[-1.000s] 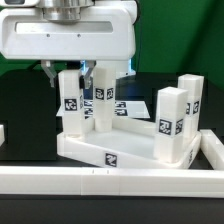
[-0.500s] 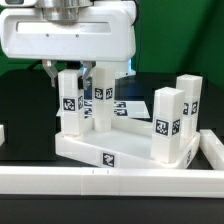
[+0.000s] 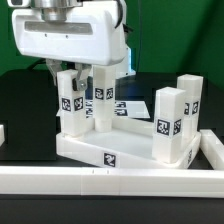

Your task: Assemble desk

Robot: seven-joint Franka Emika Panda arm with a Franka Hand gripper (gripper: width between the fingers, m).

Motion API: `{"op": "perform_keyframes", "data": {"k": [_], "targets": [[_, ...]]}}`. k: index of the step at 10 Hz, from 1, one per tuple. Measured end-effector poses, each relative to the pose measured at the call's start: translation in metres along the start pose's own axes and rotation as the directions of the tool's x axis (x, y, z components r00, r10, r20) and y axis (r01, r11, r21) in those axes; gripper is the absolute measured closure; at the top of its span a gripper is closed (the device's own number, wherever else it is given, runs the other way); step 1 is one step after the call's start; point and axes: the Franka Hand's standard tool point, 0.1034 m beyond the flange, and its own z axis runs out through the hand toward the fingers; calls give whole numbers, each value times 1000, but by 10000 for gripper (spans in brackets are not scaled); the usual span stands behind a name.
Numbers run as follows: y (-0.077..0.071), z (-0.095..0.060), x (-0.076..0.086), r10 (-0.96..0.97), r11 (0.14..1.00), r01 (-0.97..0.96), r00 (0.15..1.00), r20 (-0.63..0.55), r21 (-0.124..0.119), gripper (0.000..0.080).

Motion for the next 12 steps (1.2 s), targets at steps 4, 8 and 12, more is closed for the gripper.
{"op": "perform_keyframes", "data": {"k": [4, 8, 12], "targets": [[0, 1, -1, 327, 945, -327, 945, 10, 26, 509], [-2, 1, -2, 589, 807, -589, 808, 27, 31, 509], [-2, 2, -2, 604, 796, -604, 797, 27, 29, 268]]}}
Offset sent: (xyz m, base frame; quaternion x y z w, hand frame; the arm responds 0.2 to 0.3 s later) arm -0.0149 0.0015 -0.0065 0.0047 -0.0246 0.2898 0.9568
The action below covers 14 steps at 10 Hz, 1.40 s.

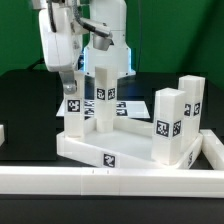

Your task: Assemble desk

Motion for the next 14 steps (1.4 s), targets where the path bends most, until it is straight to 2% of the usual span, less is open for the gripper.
{"op": "perform_keyframes", "data": {"k": [1, 2, 3, 7, 11, 12, 13, 14], "targets": [[1, 0, -1, -29, 999, 29, 1000, 11, -21, 268], [-1, -1, -1, -85, 995, 85, 996, 7, -43, 176], [-3, -1, 0, -222, 973, 222, 975, -3, -57, 176], [-3, 0, 1, -431, 901, 431, 902, 9, -57, 150], [-3, 0, 1, -680, 731, 680, 733, 25, -55, 150], [-2, 1, 0, -744, 664, 744, 667, 28, -73, 150], [-1, 2, -1, -824, 560, 823, 565, 36, -95, 150], [-2, 1, -2, -870, 484, 869, 490, 43, -105, 150]]}}
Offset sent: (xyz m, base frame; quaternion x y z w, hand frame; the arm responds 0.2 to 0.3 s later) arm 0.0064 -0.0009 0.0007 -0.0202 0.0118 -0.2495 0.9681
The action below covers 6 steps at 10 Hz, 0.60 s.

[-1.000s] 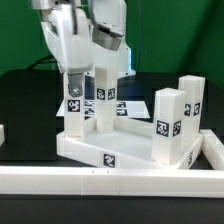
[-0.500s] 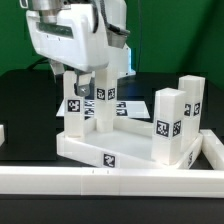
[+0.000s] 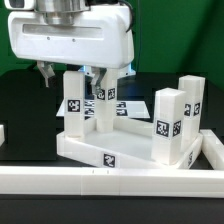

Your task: Assemble desk

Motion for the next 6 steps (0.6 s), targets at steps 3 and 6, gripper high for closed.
{"op": "perform_keyframes", "data": {"k": [3, 6], "targets": [[-3, -1, -1, -255, 967, 255, 967, 3, -20, 150], [-5, 0, -2, -404, 914, 404, 915, 3, -30, 180]]}}
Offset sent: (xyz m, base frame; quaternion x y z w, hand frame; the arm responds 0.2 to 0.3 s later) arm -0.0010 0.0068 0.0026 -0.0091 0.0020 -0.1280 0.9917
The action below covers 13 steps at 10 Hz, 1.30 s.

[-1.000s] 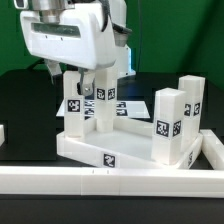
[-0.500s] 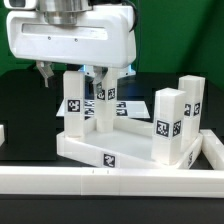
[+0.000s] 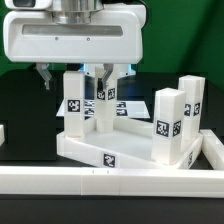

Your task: Assemble desk

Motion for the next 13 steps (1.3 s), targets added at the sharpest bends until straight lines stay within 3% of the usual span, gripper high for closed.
{"op": "perform_keyframes", "data": {"k": [1, 2, 3, 4, 9, 12, 13], "targets": [[1, 0, 0, -22, 1000, 22, 1000, 0, 0, 180], [1, 1, 0, -13, 1000, 13, 1000, 1, 0, 355], [2, 1, 0, -12, 1000, 12, 1000, 2, -1, 355], [2, 1, 0, -12, 1000, 12, 1000, 1, -1, 513], [2, 1, 0, 36, 999, -36, 999, 1, 0, 511], [2, 1, 0, 314, 949, -314, 949, 0, 20, 511], [2, 2, 0, 426, 904, -426, 905, 4, 36, 511]]}}
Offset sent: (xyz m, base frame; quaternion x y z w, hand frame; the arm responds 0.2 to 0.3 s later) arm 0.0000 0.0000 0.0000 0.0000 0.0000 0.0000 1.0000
